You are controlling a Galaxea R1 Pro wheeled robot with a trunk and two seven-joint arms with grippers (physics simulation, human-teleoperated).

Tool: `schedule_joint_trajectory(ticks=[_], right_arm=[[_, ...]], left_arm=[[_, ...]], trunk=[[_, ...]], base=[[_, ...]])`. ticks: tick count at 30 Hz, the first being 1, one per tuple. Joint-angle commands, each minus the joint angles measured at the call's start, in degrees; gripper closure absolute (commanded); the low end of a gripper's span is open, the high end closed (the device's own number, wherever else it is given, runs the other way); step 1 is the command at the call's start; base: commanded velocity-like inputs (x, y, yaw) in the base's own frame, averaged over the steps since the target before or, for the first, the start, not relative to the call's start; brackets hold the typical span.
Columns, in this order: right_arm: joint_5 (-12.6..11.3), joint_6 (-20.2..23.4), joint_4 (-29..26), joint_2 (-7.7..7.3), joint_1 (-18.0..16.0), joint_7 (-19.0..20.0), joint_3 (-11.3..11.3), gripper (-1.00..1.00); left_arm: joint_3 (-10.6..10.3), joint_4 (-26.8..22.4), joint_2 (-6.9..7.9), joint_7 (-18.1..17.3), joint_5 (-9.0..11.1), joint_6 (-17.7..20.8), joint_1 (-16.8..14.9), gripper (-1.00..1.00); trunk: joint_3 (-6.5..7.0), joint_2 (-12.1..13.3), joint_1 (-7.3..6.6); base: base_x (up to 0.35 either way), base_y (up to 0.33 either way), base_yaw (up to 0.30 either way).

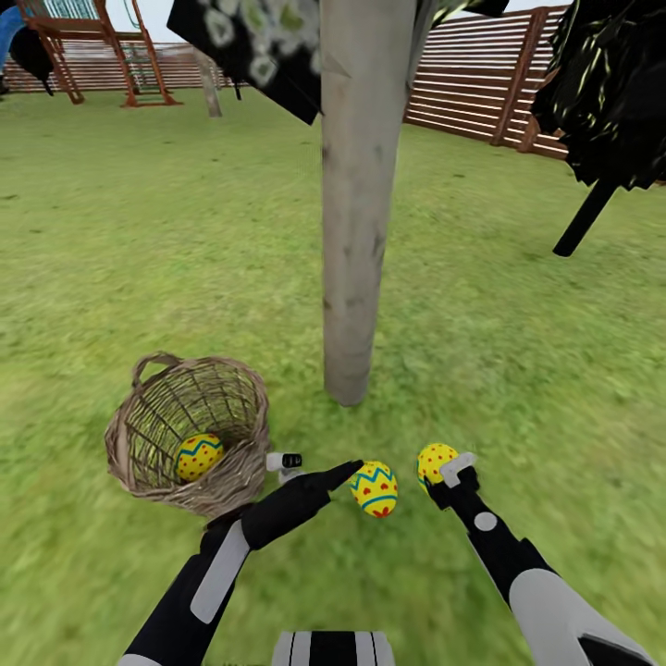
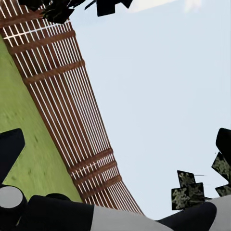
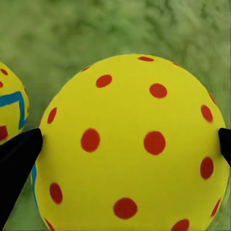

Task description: Take the three Easter eggs out of the wicker basket on the lawn in the garden, then place them on the lawn next to a single tree (choose any tree) so that all three eggs are next to the same tree and none are left in the basket.

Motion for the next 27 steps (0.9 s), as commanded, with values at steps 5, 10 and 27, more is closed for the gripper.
schedule_joint_trajectory(ticks=[5,10,27], right_arm=[[0.0,-0.8,-0.7,2.14,0.0,0.6,0.0,1.00],[-0.2,-2.4,-3.0,3.47,-0.1,0.3,-0.1,1.00],[-1.1,-2.2,6.1,2.75,-5.4,-7.6,-0.8,1.00]], left_arm=[[-0.1,0.1,0.00,0.0,0.3,0.5,0.0,-1.00],[-0.1,0.0,0.00,0.3,0.3,0.4,0.0,-1.00],[-0.5,0.1,-0.64,1.9,0.3,0.4,0.0,-1.00]], trunk=[[-0.35,0.0,0.01],[-1.46,-0.1,0.14],[-5.22,-0.3,0.58]], base=[[0.000,-0.001,0.171],[0.000,0.000,0.004],[0.000,0.000,0.000]])
